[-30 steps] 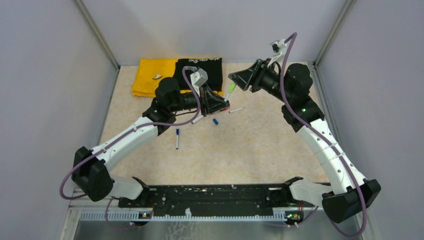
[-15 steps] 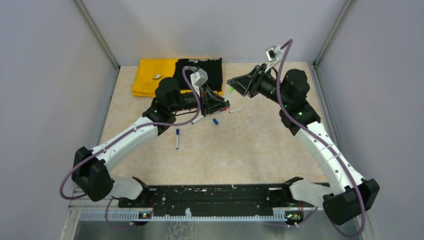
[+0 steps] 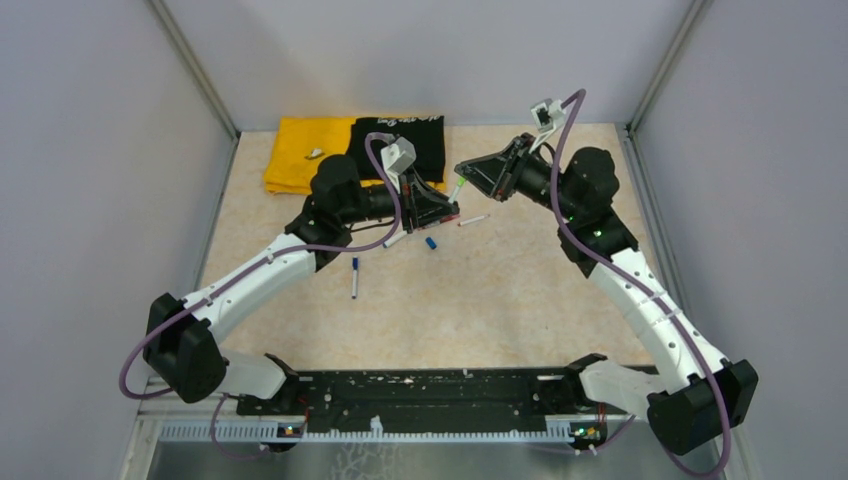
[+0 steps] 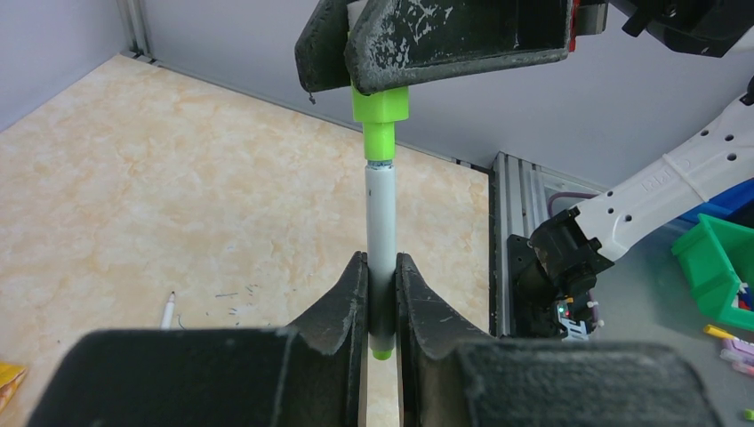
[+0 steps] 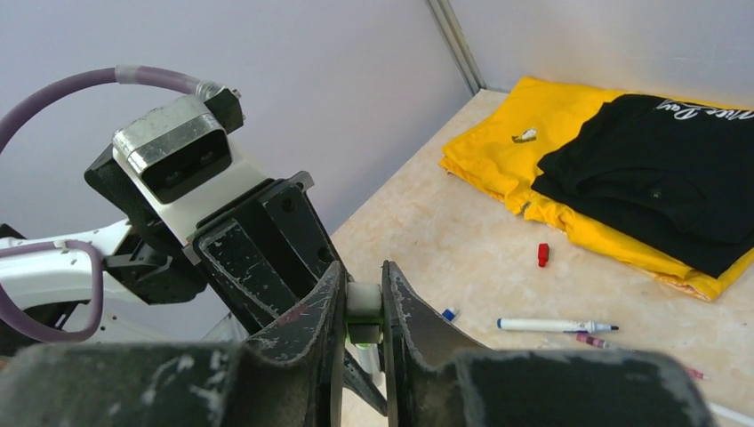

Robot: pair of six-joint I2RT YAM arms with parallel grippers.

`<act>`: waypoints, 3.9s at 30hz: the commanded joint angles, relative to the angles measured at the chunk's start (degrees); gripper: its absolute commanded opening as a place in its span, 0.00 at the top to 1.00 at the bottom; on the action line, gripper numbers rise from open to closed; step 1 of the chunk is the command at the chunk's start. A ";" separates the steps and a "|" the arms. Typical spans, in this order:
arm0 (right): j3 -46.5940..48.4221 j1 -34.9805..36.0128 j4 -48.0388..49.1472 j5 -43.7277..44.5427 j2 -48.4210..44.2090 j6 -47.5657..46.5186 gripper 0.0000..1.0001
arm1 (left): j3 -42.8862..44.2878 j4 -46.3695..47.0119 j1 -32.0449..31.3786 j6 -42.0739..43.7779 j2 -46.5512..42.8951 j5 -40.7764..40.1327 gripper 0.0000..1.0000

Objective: Insert the pens into the pen caps
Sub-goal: Press the pen cap onto the pen.

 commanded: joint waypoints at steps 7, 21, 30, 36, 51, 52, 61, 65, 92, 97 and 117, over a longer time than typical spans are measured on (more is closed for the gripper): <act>-5.32 -0.20 8.00 -2.22 -3.21 -2.46 1.00 | 1.75 0.86 -0.30 0.93 -0.69 0.54 1.00; -17.43 2.83 10.19 -1.85 -5.42 -2.56 1.00 | 2.32 -0.22 -0.30 0.98 -0.08 0.22 1.00; -25.65 8.27 13.20 1.65 -6.64 -0.14 1.00 | 2.08 -0.05 -0.30 1.06 -0.61 0.05 1.00; -30.32 11.88 16.87 2.82 -6.49 2.86 1.00 | 1.93 0.14 -0.30 1.10 -0.69 -0.10 1.00; -39.22 18.59 24.08 5.17 -5.52 9.18 1.00 | 0.29 1.95 -0.30 0.89 -2.32 -1.51 1.00; -39.43 19.03 24.10 5.30 -5.36 9.14 1.00 | 0.20 2.05 -0.30 0.85 -2.40 -1.71 1.00; -42.45 21.99 24.77 6.15 -4.83 10.42 1.00 | -1.25 2.76 -0.31 1.01 -4.60 -4.92 1.00; -43.80 23.09 22.98 6.69 -5.99 10.36 1.00 | -1.90 3.09 -0.34 1.19 -5.77 -6.47 1.00; -50.33 34.53 21.48 15.28 -3.36 8.64 1.00 | -3.17 5.32 -0.29 0.08 -6.71 -7.46 1.00; -50.32 35.63 21.71 15.37 -2.43 8.14 1.00 | -3.19 6.55 -0.14 -0.37 -6.96 -8.71 1.00; -51.25 37.21 27.58 7.17 -0.62 6.24 1.00 | 2.08 9.36 2.24 -0.68 -7.36 -10.89 1.00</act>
